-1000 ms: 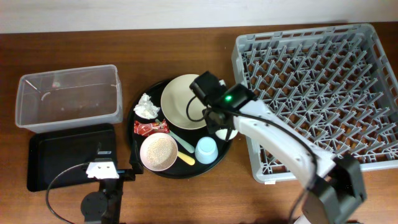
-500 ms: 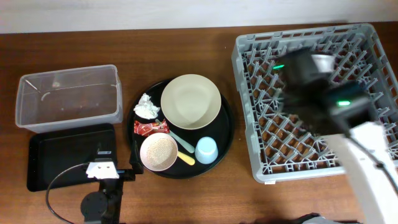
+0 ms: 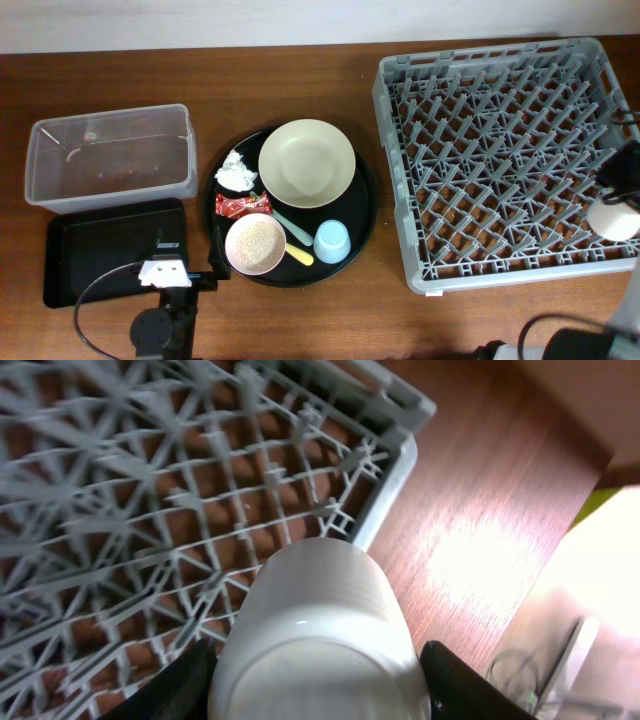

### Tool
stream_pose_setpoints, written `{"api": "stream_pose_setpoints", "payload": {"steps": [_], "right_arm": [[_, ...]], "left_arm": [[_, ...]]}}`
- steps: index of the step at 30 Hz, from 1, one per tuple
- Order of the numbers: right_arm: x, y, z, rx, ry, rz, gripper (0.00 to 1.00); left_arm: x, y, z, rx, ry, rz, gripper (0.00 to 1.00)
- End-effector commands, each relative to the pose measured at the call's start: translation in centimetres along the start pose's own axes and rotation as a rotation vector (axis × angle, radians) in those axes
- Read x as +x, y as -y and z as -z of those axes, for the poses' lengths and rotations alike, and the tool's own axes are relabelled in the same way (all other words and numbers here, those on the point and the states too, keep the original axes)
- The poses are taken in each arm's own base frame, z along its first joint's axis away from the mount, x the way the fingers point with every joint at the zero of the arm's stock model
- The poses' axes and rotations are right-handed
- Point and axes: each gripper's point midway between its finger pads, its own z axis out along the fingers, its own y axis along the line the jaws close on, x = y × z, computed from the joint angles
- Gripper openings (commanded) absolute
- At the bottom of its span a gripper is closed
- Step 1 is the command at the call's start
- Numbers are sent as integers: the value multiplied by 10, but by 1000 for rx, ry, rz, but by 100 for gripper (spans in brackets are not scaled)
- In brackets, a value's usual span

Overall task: Sort waste into correct bins and load items into the dishwasher rack
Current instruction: 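Carry the white cup to the rack's right edge and release it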

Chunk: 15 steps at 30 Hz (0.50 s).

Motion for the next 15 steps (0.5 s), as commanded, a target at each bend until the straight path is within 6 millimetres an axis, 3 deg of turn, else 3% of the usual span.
{"api": "stream_pose_setpoints", "payload": {"steps": [1, 4, 11, 15], "right_arm": [[-4, 11, -31, -40, -99, -53, 53], [-12, 20, -57, -73, -148, -110, 53], [-23, 10, -109, -107, -213, -108, 53], [-38, 0, -114, -131, -156, -105, 53]], "left_arm": [[2, 3, 0, 18, -1, -16, 99], [2, 3, 0, 18, -2, -16, 99], [2, 3, 0, 18, -1, -16, 99], [2, 3, 0, 18, -1, -16, 99]]}}
